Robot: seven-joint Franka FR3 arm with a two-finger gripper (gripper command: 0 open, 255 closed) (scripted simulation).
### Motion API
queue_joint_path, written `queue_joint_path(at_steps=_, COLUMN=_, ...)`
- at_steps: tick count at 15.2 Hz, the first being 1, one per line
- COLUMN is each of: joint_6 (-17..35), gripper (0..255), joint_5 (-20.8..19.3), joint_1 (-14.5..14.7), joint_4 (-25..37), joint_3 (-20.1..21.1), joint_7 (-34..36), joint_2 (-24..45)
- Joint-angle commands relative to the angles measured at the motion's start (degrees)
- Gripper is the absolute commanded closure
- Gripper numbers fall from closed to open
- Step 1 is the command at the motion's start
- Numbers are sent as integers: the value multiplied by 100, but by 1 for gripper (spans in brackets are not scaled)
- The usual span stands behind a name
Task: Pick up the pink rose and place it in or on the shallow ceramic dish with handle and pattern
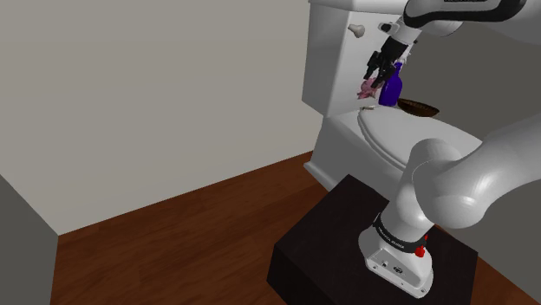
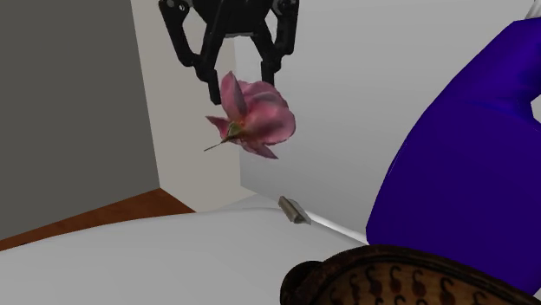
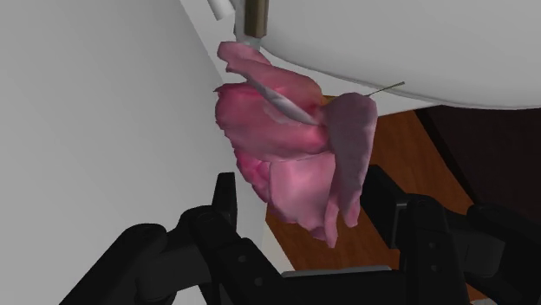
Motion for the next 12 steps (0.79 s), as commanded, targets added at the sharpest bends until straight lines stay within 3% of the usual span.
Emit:
queue_joint_path(at_steps=1, joint_6=-139, gripper=255, joint_5=36, joint_1=10, joint_4=140, joint_3=53, joint_7=-1, joint_2=10)
queue_joint_path(at_steps=12, joint_6=-878, gripper=255, joint_5=190, joint_1=81, joint_4=958, joint_3=178, joint_7=-127, joint_2=99)
